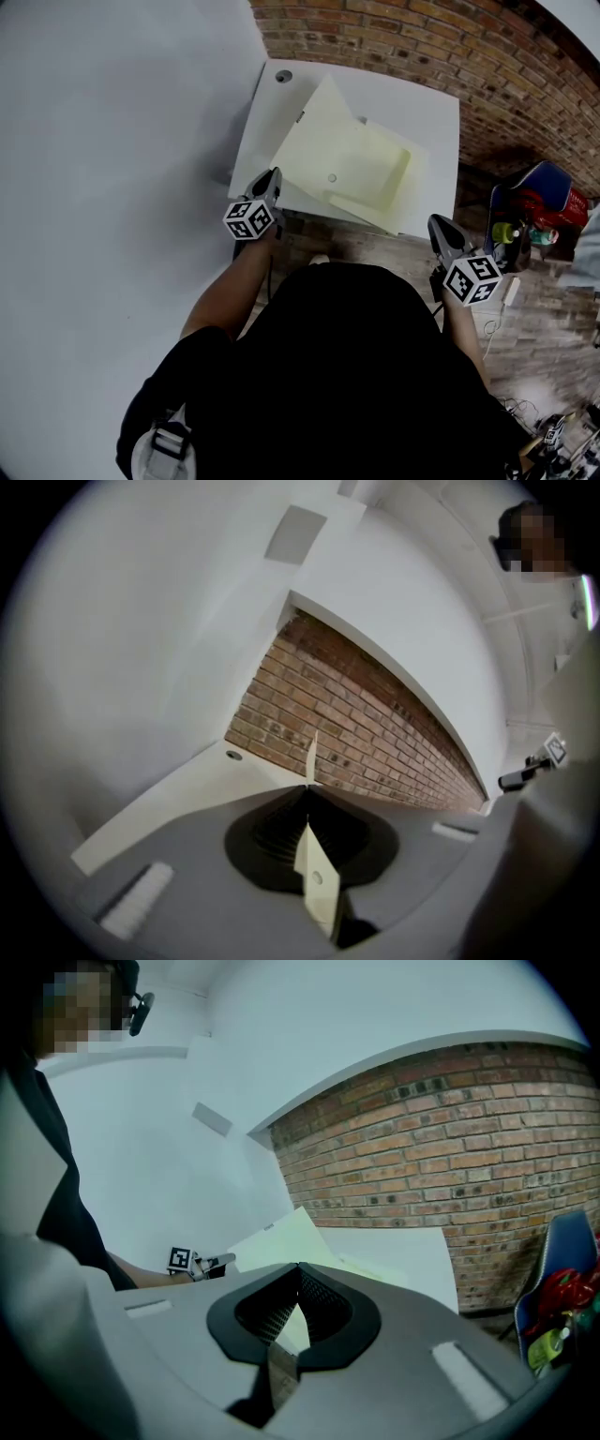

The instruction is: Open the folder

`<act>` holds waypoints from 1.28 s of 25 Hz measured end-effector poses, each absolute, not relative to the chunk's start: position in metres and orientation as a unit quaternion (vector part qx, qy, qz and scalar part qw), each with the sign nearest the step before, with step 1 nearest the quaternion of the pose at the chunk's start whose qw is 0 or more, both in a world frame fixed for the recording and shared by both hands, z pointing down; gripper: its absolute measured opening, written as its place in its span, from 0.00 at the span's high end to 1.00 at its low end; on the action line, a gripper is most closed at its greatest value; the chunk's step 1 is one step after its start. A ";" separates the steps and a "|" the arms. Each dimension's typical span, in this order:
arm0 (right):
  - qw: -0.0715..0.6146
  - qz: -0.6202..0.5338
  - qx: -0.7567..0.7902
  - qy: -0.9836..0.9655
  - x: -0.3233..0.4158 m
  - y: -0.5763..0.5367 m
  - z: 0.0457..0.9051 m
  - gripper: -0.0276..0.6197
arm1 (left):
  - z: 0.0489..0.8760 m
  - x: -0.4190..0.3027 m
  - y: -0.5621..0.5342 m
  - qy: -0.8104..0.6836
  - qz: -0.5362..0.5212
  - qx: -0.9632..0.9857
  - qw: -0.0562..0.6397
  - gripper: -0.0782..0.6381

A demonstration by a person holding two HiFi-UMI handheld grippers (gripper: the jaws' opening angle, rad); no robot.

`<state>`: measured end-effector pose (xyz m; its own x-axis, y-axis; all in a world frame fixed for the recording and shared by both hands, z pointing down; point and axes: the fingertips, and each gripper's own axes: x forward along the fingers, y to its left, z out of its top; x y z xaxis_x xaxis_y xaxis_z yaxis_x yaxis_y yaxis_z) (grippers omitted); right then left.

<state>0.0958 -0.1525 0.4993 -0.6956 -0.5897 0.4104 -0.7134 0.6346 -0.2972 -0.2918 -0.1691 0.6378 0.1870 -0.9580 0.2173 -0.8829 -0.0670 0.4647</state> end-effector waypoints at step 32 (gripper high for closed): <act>0.158 0.234 0.385 -0.879 0.072 -0.135 0.511 0.95 | 0.741 -0.375 -0.146 -0.654 -0.125 0.634 0.393 0.88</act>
<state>0.0723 -0.1351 0.5109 -0.6533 -0.6033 0.4574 -0.7509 0.5934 -0.2898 -0.3748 -0.1462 0.7413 0.1131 -0.9275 0.3562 -0.7313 0.1650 0.6619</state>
